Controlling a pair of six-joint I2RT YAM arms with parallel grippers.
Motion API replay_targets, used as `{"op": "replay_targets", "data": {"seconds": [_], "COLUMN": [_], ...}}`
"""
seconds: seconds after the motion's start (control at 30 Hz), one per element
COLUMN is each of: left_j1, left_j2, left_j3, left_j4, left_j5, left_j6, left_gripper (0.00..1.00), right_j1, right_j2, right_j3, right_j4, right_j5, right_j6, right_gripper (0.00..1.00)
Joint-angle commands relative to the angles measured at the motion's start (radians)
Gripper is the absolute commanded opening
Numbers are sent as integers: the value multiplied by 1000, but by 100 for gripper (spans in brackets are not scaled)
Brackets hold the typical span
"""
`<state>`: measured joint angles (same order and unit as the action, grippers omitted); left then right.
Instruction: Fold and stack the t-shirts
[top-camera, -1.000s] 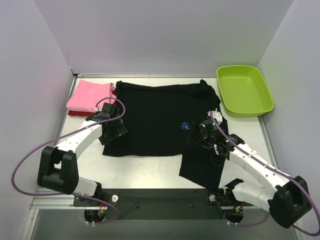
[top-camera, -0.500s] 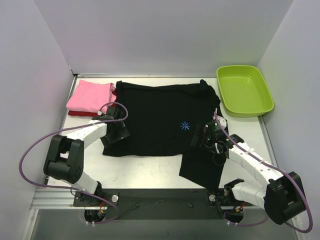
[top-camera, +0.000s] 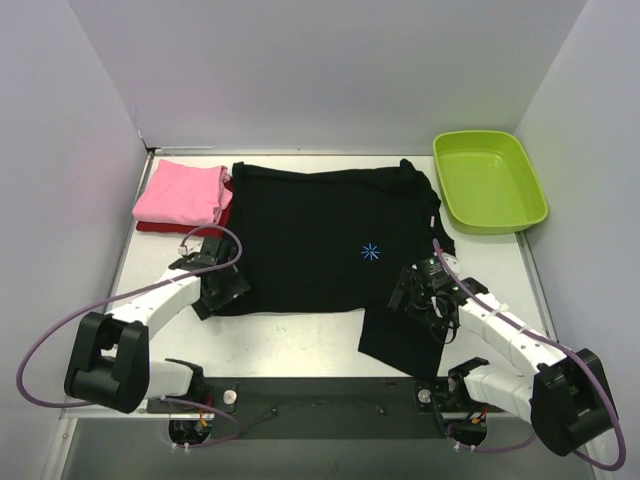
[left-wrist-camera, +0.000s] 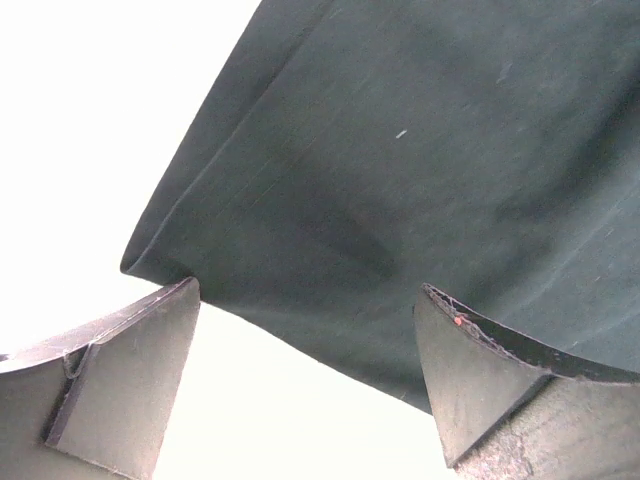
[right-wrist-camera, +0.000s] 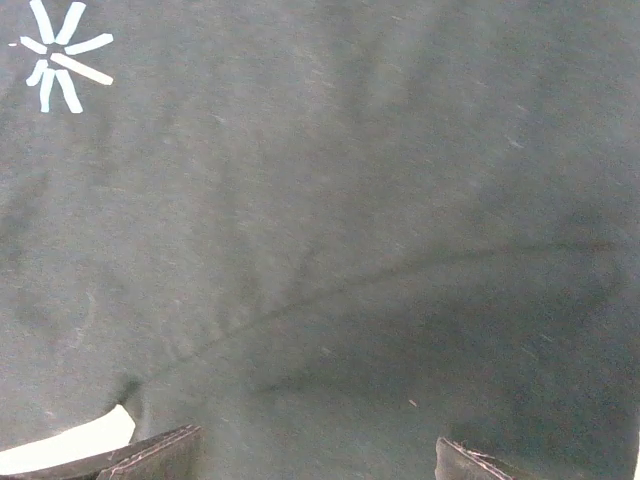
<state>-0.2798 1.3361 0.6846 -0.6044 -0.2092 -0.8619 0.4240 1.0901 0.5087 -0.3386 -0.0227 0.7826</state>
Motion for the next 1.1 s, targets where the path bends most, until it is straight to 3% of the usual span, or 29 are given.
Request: {"op": "replay_targets", "data": {"seconds": [0.0,0.33,0.43,0.63,0.73,0.83,1.07], "left_j1": [2,-7,-7,-19,-24,-25,-25], "left_j2": [-95,-242,-291,-334,-304,-244,-95], "left_j3": [-39,-126,-91,39,64,40,-62], "left_j4": [-31,-67,-90,-110,-78,29,258], "left_j5": [-25,-70,-65,-30,-13,11,39], "left_j6": [-71,-143,-123,-72,-55,-29,-6], "left_gripper": [97,97,97,97,97,98,98], "right_j1": [-8,-8,7,41,41,41,33], "right_j2": [-56,-131,-151,-298,-285,-187,-81], "right_j3": [-33,-108,-107,-20,25,45,-51], "right_j4": [-106,-169,-172,-212,-209,-168,134], "right_j5": [47,29,-13,53,90,101,32], "right_j6": [53,92,89,83,67,35,0], "right_gripper": [100,100,99,100,100,100,100]}}
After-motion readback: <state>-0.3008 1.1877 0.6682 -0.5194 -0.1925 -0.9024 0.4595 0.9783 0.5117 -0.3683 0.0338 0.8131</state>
